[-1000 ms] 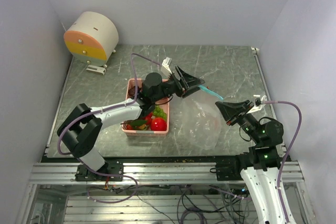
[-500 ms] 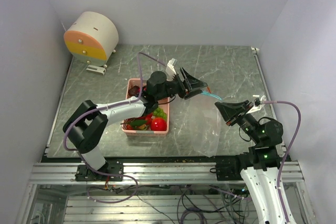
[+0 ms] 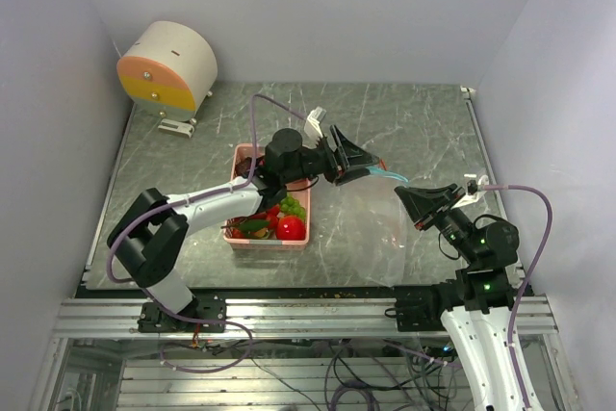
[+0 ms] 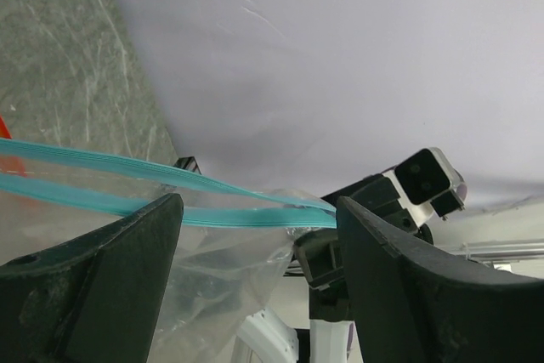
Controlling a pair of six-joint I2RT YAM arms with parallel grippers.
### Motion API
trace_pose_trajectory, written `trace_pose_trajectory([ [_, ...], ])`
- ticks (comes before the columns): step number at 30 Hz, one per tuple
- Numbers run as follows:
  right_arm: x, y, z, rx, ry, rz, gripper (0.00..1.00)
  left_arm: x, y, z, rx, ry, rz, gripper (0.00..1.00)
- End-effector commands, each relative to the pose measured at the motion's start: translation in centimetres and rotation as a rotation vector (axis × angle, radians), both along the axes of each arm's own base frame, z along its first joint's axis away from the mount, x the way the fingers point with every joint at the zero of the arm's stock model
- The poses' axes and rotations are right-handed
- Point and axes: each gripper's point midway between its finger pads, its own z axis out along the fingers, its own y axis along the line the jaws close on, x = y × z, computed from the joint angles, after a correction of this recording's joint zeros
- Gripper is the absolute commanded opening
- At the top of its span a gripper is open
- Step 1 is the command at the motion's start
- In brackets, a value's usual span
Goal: Place the food in the zip-top bag and seal the zipper
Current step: Open the zipper of the food storage bag.
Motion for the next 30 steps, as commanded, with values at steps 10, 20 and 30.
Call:
trace_pose_trajectory([
  [10, -0.1, 0.0, 0.5, -0.005, -0.023, 0.002, 0.00, 2.6, 4.9, -1.2, 0.375, -0.472, 0.133, 0.70],
  [20, 0.2, 0.1, 0.3, -0.004, -0.014, 0.004, 0.00, 3.4, 5.1, -3.2, 0.516, -1.139, 0.094, 0.96],
  [30, 0.4, 0.2, 0.3, -0.003, -0.008, 0.011, 0.00, -0.8, 4.0, -1.5, 0.319, -1.471, -0.016, 1.00],
])
